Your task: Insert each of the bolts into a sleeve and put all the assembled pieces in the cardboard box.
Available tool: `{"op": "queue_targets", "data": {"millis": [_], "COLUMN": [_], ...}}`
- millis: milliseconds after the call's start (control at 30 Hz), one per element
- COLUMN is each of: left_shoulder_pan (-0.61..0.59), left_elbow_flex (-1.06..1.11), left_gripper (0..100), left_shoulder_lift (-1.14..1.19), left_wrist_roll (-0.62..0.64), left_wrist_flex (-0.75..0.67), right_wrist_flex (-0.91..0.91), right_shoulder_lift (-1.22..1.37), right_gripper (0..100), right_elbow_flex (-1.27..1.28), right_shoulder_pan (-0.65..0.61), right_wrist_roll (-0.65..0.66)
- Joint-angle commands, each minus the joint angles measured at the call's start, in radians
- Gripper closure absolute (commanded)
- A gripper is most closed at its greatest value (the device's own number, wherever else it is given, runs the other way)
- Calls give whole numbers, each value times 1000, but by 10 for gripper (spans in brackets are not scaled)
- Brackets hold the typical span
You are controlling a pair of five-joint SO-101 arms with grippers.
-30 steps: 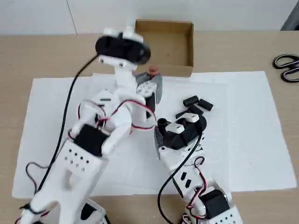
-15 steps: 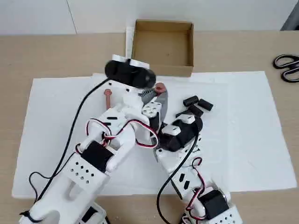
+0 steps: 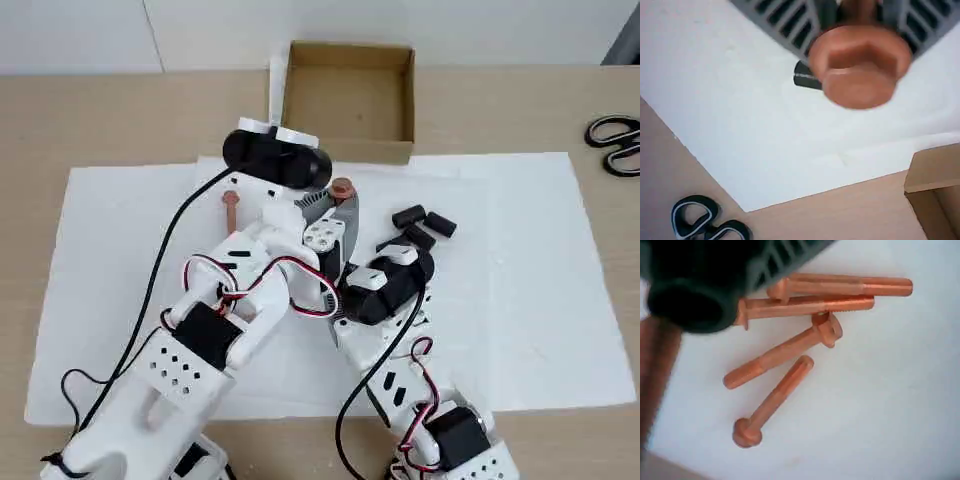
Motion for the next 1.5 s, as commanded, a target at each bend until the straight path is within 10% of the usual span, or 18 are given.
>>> {"op": "queue_targets", "data": {"millis": [0,1467], "left_shoulder_pan": [9,11], "left_elbow_flex": [-13,21], "left_gripper": [994,994], "left_shoulder_lift": [-41,-41], "left_wrist_roll": [6,51], "left_wrist_flex": [25,153], "right_wrist_flex": [-21,-22], "right_shoulder_lift": [-10,-10], "right_gripper": [995,995], "right_elbow_flex": [-5,-5], "right_shoulder_pan": [2,33], "right_wrist_roll": [-9,-9]}}
